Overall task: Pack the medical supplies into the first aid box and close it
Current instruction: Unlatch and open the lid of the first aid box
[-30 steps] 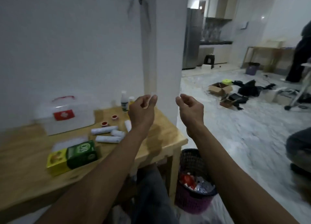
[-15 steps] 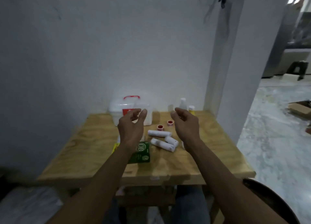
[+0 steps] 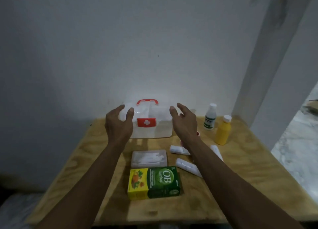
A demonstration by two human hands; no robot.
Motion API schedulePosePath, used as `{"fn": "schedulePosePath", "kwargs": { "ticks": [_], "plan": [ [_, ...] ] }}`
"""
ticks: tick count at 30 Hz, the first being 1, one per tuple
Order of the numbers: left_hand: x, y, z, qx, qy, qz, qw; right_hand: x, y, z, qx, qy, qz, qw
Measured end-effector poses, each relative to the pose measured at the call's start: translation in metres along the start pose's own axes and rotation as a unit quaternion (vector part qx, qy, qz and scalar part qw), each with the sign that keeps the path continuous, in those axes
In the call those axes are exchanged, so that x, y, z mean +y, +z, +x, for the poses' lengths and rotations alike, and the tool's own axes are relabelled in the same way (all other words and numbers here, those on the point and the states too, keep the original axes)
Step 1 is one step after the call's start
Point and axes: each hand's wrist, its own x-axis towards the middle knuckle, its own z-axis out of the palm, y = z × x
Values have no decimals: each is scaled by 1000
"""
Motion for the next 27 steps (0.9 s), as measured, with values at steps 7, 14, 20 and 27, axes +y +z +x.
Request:
{"fn": "schedulePosePath", "kwargs": {
  "ticks": [7,14,20,27],
  "plan": [
    [-13,16,36,-69,-55,-17,996,8,30,32,-1,8,-18,1000],
    [-16,11,33,-72,-57,-17,996,9,36,24,0,12,-3,1000],
    [-7,1,15,-74,-52,-10,996,5,24,4,4,14,-3,1000],
    [-2,-9,0,-78,-53,-10,996,2,13,-13,1,20,-22,1000]
  ]
}}
